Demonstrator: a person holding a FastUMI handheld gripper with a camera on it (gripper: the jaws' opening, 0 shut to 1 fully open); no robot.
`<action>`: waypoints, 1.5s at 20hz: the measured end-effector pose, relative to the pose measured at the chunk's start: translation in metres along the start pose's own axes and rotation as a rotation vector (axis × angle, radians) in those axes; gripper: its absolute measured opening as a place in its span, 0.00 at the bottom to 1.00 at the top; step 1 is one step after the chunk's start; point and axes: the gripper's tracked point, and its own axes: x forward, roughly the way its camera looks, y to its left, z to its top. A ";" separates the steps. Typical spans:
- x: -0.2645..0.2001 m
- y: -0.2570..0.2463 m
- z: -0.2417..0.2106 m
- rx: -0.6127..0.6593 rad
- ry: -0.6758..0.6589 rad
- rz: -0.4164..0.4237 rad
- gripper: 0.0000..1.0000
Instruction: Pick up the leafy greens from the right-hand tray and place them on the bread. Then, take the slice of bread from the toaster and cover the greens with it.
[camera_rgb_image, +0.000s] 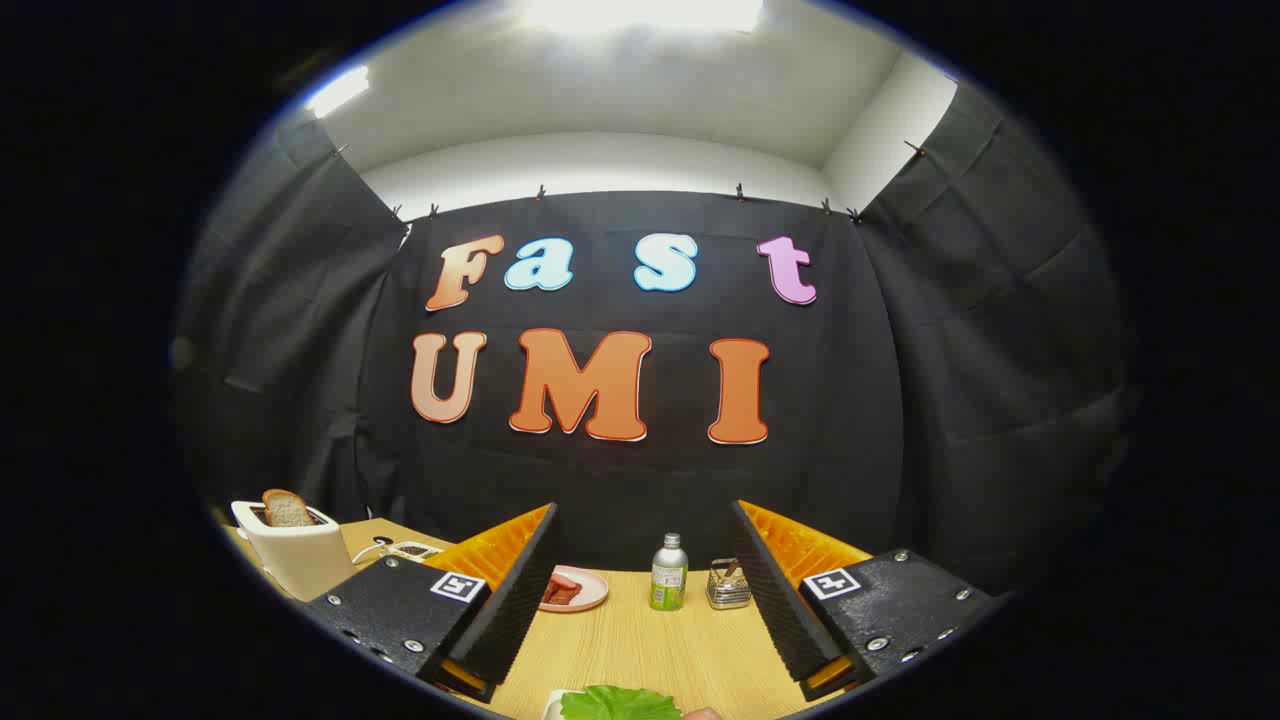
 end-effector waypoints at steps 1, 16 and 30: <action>0.000 0.001 -0.002 -0.005 0.004 0.004 0.99; -0.006 0.015 0.009 -0.022 -0.011 0.049 0.99; -0.005 0.030 -0.069 -0.017 0.269 0.145 0.99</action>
